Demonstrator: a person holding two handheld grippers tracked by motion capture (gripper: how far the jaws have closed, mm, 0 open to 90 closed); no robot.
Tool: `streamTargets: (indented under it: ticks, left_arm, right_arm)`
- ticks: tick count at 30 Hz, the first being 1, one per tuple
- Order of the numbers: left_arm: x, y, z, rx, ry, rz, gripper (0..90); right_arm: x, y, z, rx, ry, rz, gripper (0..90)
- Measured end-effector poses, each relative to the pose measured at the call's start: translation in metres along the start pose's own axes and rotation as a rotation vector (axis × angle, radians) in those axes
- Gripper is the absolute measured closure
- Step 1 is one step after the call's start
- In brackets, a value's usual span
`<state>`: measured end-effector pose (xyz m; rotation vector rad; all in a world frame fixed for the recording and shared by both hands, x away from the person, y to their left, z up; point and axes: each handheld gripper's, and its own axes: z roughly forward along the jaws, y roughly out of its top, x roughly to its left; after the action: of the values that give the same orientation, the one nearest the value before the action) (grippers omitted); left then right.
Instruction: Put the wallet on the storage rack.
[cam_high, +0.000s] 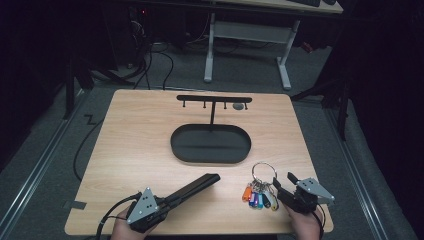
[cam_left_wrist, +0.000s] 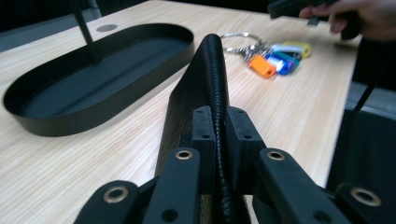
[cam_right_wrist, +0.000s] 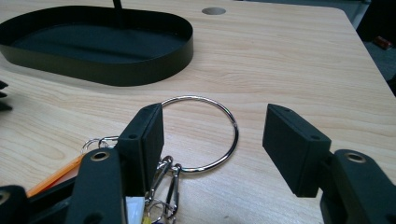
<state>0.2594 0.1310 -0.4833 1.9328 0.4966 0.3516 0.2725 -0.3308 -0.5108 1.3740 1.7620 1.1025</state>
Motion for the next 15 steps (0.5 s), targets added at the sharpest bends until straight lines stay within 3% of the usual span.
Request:
streamTargets:
  ticks: [7, 9, 15]
  left_arm:
    - [0.001, 0.002, -0.003, -0.007, -0.004, -0.009, 83.2]
    - [0.007, -0.001, -0.005, -0.018, 0.004, -0.048, 83.0]
    - [0.019, -0.006, -0.007, -0.034, 0.011, -0.106, 81.4]
  right_arm:
    - [-0.003, 0.0, -0.001, -0.009, -0.006, 0.01, 39.0]
    - [-0.003, 0.001, 0.0, -0.005, -0.006, 0.017, 39.1]
    - [0.001, 0.002, 0.003, 0.0, 0.003, 0.0, 39.1]
